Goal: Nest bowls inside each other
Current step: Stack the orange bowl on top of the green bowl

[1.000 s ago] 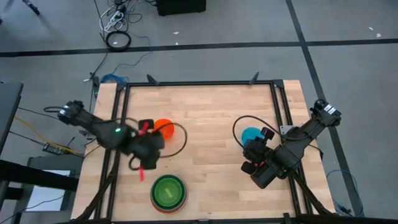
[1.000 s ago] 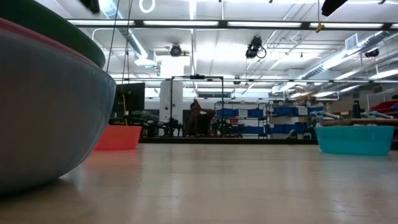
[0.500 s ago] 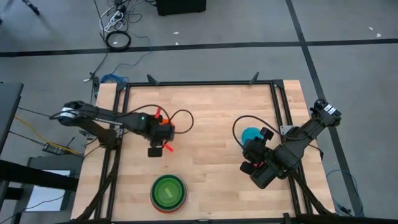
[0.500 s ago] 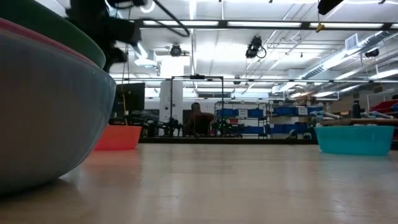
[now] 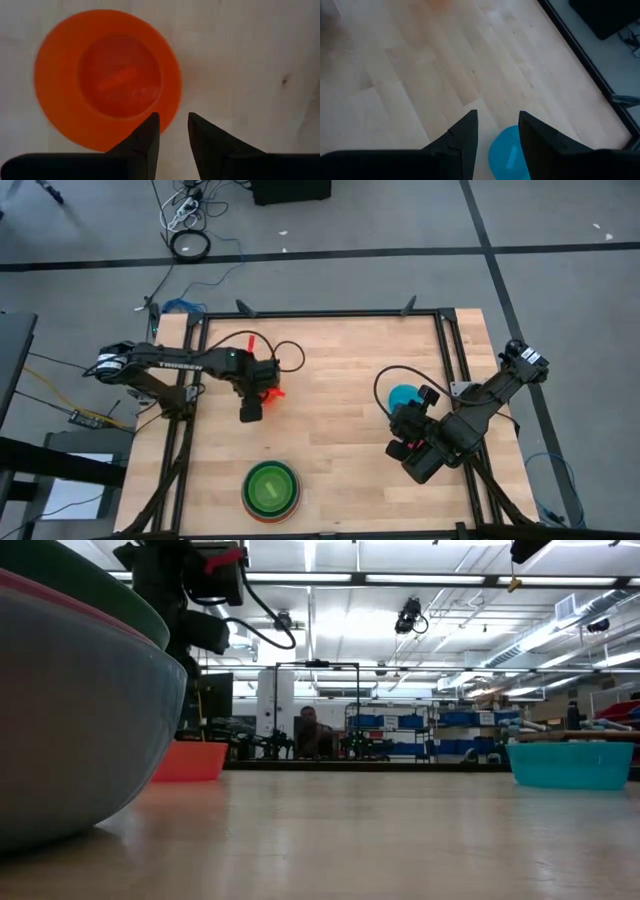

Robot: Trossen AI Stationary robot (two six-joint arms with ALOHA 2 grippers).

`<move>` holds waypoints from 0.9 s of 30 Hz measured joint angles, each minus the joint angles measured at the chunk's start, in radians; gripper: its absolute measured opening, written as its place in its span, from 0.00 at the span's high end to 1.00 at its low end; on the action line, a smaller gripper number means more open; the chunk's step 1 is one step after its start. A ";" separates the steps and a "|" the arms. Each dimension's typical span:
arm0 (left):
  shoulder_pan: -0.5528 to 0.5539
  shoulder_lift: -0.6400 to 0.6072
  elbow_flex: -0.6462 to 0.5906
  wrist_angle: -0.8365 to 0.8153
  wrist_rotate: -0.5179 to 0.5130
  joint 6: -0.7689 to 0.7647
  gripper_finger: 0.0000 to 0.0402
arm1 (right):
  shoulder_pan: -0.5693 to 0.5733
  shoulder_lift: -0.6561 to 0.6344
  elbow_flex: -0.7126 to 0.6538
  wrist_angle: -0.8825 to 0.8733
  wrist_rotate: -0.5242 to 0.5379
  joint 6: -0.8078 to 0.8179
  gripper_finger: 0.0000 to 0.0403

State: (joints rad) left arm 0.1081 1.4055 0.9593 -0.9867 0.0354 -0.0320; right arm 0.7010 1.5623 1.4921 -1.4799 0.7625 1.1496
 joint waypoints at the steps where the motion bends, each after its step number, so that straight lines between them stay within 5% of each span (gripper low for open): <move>1: 0.001 0.000 0.000 -0.002 0.009 0.003 0.72 | 0.000 0.000 0.000 0.000 -0.001 0.000 0.68; 27: 0.003 0.154 -0.001 0.088 0.008 0.081 0.68 | 0.000 0.000 0.000 0.001 -0.007 0.000 0.68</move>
State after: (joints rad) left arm 0.1116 1.5593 0.9585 -0.8985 0.0430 0.0489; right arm 0.7006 1.5623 1.4921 -1.4788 0.7559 1.1494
